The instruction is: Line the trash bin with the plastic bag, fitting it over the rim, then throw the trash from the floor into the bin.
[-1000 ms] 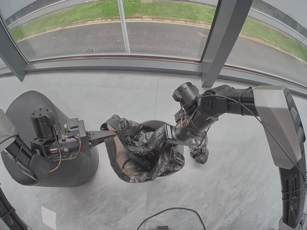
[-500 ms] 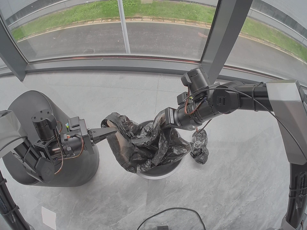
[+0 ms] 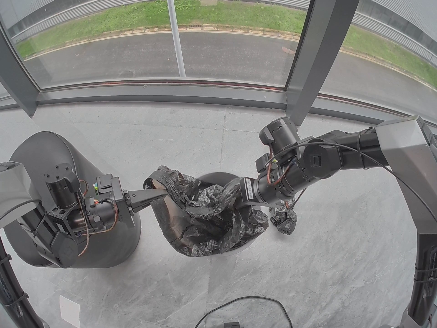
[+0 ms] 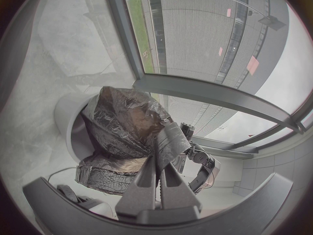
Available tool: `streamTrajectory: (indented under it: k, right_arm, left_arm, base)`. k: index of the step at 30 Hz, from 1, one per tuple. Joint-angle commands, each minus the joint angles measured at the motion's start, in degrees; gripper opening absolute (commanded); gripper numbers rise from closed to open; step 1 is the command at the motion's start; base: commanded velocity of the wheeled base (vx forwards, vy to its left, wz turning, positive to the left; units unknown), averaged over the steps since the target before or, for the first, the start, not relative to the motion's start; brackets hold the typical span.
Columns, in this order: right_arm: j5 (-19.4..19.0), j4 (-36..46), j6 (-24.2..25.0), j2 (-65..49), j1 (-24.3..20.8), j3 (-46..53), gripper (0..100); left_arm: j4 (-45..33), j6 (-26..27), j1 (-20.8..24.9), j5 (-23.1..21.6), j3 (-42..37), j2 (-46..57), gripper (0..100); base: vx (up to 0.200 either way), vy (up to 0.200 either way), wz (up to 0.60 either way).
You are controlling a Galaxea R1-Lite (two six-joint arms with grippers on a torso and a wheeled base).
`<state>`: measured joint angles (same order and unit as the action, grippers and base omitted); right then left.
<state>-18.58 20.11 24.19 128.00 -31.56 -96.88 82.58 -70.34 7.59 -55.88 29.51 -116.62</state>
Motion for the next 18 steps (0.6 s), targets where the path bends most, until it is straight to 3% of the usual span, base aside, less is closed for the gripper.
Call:
streamTrajectory:
  k: [1, 6, 18]
  right_arm:
    - [-0.1, -0.3, -0.1, -4.8, 0.0, 6.5, 0]
    - [-0.2, -0.6, -0.2, -8.6, 0.2, 14.0, 0]
    - [-0.4, -2.7, -0.2, -8.8, 2.0, 18.9, 0]
  left_arm:
    - [-0.8, -0.4, 1.3, -0.5, -3.1, -2.6, 0]
    - [-0.8, -0.4, 2.2, -0.5, -4.2, -3.4, 0]
    - [-0.6, -0.2, 3.3, -0.3, -2.1, -7.8, 0]
  base:
    - [0.000, 0.000, 0.00]
    - [0.000, 0.000, 0.00]
    - [0.000, 0.000, 0.00]
